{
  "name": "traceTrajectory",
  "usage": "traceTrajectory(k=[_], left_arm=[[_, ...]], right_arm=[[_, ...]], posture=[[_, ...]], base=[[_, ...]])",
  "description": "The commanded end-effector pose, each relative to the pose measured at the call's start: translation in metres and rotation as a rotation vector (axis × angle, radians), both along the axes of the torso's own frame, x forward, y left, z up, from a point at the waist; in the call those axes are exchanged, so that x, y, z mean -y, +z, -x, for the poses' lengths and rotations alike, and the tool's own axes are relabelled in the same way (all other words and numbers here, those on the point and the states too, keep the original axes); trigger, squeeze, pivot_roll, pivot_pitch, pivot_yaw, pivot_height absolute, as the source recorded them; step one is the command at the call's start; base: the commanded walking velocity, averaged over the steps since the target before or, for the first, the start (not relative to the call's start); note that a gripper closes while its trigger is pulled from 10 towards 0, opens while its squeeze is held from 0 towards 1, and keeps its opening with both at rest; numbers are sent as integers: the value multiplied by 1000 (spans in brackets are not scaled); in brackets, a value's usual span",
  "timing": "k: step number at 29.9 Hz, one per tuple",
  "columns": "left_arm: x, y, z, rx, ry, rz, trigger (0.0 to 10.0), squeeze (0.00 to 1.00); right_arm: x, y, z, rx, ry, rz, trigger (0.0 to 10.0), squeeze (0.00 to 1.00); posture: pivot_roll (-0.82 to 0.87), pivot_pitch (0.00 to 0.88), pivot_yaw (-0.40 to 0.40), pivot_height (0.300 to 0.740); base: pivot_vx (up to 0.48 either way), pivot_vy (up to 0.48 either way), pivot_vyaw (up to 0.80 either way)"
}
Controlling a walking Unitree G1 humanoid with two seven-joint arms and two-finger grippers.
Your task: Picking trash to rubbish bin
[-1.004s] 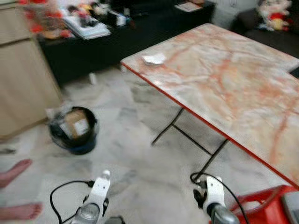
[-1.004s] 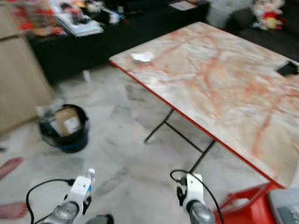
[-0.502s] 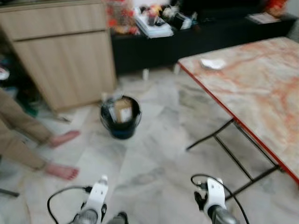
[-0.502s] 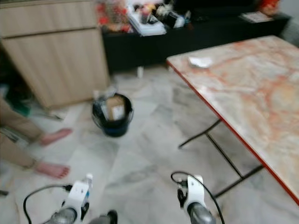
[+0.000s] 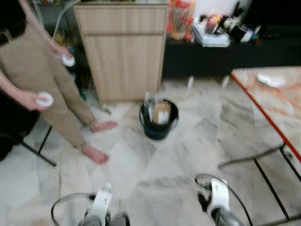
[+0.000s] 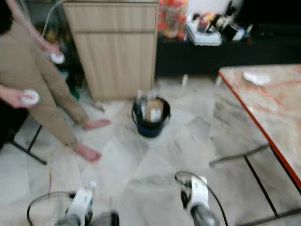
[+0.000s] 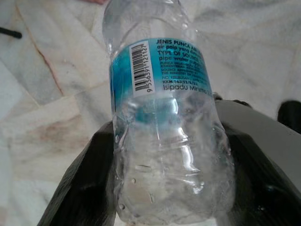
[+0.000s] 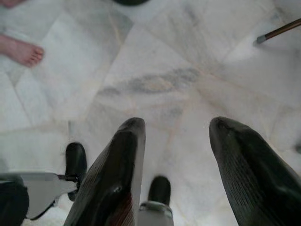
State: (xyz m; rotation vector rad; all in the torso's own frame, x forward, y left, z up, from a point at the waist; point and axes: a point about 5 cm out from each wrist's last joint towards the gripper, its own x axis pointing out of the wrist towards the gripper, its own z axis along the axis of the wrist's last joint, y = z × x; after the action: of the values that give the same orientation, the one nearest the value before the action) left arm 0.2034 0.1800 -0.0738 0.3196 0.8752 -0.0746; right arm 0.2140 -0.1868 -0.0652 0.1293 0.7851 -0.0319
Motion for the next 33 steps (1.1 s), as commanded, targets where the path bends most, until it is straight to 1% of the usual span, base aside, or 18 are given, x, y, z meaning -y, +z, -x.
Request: traceTrajectory(k=[1,17,19,33], left_arm=[[4,1,-3,7,-17,-9,10000,0],[4,-1,1,-6,-14,-11,10000,0],[4,-1,1,-7,-13,-11,10000,0],[4,-2,3,-9,-9,-11,10000,0]], right_arm=[[6,-1,3,-7,-22,2,10000,0],[5,-2,4,-16,-27,-6,10000,0],[5,-2,4,-15,-27,-10,10000,0],[5,-1,3,-8,-25,-8,10000,0]], posture=[[68,132,-110,740],[66,126,-112,740],[66,126,-112,740],[70,105,-114,740]], base=[[296,0,0],[277,0,0],[274,0,-800],[269,0,0]])
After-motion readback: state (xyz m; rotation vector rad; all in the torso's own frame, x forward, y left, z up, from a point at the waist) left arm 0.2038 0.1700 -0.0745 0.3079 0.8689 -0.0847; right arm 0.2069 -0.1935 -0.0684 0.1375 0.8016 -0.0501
